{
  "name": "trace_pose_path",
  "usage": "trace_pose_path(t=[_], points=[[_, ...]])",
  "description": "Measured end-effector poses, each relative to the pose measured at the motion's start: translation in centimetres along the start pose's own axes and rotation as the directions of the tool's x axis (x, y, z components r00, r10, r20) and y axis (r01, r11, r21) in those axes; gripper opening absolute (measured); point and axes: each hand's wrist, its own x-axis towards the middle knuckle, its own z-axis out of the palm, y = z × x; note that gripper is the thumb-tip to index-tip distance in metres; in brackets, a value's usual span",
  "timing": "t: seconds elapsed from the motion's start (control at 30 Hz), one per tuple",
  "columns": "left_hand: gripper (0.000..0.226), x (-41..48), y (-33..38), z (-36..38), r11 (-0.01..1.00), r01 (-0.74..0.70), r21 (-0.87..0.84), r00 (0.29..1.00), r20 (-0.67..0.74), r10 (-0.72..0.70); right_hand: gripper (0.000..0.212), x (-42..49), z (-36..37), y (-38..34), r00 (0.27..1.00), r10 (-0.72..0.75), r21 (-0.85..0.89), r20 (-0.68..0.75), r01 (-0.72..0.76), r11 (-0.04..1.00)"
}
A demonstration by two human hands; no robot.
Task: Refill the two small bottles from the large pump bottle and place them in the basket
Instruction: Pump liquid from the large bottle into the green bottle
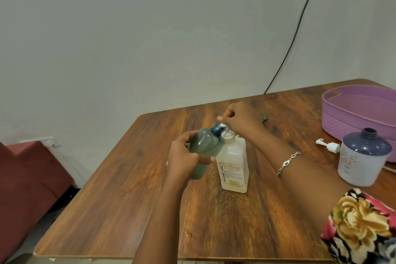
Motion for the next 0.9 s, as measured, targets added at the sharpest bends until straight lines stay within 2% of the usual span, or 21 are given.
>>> trace_pose_path(t=[0.23,0.4,0.67,0.8,0.9], points=[[0.065,-0.1,-0.3,0.2,0.999,0.033,0.008,0.999,-0.003,-0.033,0.021,-0.3,0.5,0.4,1.0,-0.003,0.017,0.023,0.003,1.0],[0.067,0.2,0.3,-0.2,1.0,-0.013,0.018,1.0,-0.003,0.013,0.024,0.0,-0.3,-0.4,0.999,-0.011,0.05,0.039,0.009,0.999],[0.07,-0.2,-0.8,0.3,0.999,0.024,0.033,1.0,0.007,-0.025,0.024,-0.6,0.9,0.8,1.0,-0.005,0.058,0.011,0.005,0.998],[0.068,-0.2,0.0,0.0,1.0,0.015,0.01,1.0,-0.012,-0.015,0.022,-0.2,0.1,0.2,0.999,0.028,0.169,0.034,-0.033,0.985],[0.069,0.1,0.1,0.0,0.999,0.004,0.041,1.0,-0.02,-0.004,0.023,-0.2,0.1,0.3,1.0,0.018,0.17,0.003,-0.019,0.985]])
